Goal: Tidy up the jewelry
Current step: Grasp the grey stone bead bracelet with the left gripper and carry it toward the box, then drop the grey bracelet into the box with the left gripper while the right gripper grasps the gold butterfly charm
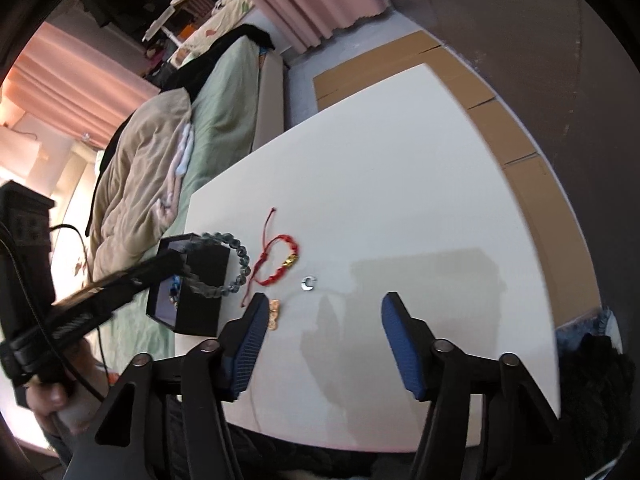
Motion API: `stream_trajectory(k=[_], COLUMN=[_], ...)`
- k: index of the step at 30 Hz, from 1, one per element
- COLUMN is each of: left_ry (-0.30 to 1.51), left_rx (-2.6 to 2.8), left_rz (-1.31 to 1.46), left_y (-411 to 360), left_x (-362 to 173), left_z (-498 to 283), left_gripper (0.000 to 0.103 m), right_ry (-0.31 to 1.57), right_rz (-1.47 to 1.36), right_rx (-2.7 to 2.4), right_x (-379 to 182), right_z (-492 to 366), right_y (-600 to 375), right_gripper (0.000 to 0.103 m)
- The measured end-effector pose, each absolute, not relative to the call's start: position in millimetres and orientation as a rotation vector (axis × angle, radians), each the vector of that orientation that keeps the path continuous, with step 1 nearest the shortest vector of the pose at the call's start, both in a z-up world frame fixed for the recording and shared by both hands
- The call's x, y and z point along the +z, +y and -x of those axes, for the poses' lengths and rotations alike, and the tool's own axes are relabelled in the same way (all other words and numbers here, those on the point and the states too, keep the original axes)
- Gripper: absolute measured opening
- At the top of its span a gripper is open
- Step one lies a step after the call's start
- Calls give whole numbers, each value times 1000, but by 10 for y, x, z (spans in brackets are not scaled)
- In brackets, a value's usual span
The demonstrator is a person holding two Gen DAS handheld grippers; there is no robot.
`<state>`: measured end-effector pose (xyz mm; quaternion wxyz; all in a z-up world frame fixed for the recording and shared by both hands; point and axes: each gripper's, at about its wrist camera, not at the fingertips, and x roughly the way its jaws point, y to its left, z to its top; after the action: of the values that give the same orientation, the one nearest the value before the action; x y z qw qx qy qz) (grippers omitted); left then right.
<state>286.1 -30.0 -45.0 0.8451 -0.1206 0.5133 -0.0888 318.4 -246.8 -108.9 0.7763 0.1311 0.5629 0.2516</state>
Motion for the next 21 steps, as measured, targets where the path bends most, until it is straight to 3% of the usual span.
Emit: stream_trajectory(k=[7, 21], left_ry=[1034, 978], left_rx=[-148, -83], left_rz=[285, 332], left_y=[57, 645], left_x=[-273, -164], left_z=[-2720, -2541], left_gripper=[8, 8], right_ry=[1291, 1394], right_rz=[-257, -11], right_rx=[618, 587], right_x=[-1258, -1603], right_z=[-3211, -3126], right_y=[-2019, -1260], right_gripper=[45, 45])
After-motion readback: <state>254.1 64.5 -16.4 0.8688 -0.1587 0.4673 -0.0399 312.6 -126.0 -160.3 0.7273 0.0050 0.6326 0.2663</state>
